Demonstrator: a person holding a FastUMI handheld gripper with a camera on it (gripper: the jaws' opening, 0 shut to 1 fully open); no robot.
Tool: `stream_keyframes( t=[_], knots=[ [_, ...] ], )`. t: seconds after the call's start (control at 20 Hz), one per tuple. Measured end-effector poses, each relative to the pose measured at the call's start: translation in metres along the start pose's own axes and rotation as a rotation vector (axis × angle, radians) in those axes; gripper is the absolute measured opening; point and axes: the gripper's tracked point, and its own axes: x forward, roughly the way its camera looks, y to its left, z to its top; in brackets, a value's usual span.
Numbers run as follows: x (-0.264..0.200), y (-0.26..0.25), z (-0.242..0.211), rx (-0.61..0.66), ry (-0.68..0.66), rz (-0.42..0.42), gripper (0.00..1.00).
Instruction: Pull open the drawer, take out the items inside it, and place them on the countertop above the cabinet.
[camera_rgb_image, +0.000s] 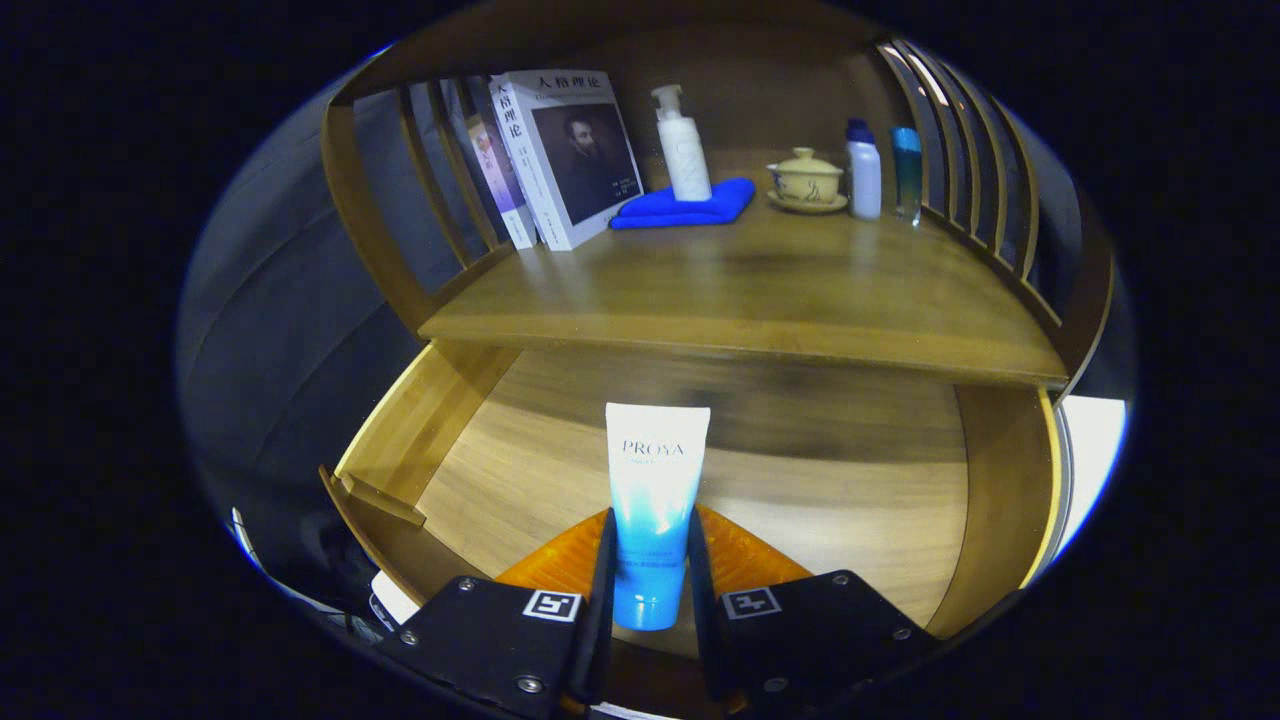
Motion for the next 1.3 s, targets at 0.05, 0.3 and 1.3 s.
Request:
stream_keyframes(
  t=[0.05,0.3,1.3],
  knots=[
    [-0.004,0.002,0.004,-0.002,-0.017,0.005,0.37],
    [-0.030,0.017,0.032,0.003,-0.087,0.053,0.37],
    [0.008,-0.041,0.158,0.126,-0.218,-0.125,0.38]
  ],
)
